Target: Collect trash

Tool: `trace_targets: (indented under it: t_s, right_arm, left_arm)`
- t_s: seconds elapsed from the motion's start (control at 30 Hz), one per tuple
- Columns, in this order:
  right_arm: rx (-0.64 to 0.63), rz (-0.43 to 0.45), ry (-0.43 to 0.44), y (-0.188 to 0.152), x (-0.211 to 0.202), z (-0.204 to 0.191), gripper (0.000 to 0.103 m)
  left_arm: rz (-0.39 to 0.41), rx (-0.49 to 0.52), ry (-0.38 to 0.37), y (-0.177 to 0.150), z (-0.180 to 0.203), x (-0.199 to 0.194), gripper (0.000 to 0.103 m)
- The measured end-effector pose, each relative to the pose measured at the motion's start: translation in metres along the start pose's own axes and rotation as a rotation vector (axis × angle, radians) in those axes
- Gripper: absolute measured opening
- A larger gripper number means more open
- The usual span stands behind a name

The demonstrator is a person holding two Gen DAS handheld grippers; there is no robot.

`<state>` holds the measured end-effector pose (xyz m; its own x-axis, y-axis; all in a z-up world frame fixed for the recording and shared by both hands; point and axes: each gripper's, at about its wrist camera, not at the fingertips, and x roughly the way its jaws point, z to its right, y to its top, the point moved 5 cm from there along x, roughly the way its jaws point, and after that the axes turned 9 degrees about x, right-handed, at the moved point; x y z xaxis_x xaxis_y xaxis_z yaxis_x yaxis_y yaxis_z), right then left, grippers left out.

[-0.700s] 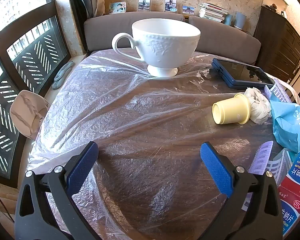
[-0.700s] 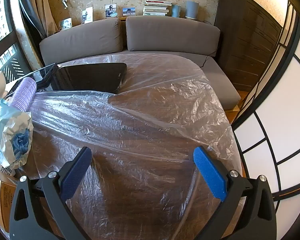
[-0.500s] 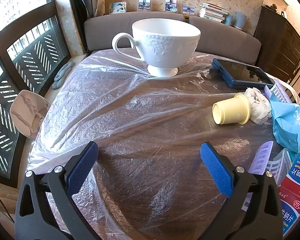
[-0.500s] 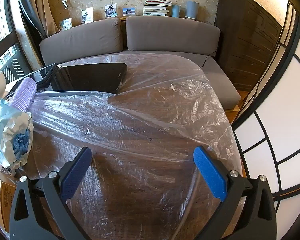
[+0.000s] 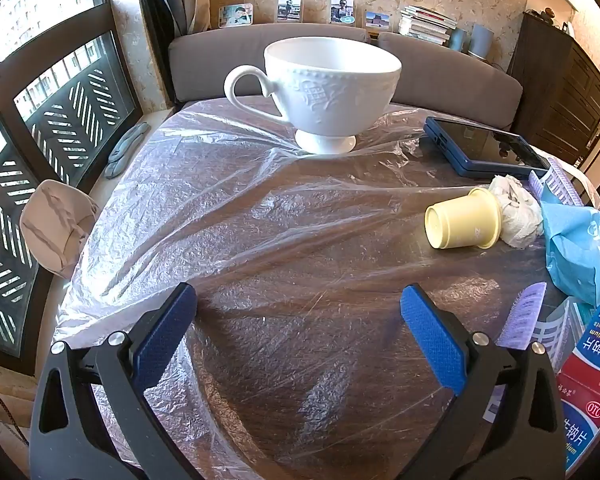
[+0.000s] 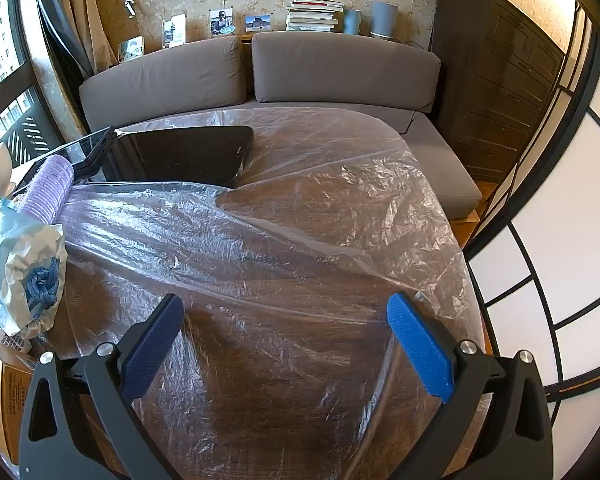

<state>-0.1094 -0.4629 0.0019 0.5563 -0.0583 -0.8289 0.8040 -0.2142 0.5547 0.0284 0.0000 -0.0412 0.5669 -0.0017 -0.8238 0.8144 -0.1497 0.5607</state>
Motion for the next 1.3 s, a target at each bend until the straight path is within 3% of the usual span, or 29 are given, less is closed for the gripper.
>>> trace_targets:
  t_s: [1.07, 1.3]
  right_arm:
    - [0.001, 0.0, -0.004, 0.004, -0.005, 0.004, 0.099]
    - [0.066, 0.022, -0.056, 0.01, -0.02, 0.008, 0.099]
  left_arm:
    - [0.0, 0.001, 0.001, 0.001, 0.0, 0.0, 0.102]
    - [-0.001, -0.013, 0.019, 0.0, -0.002, -0.004, 0.102]
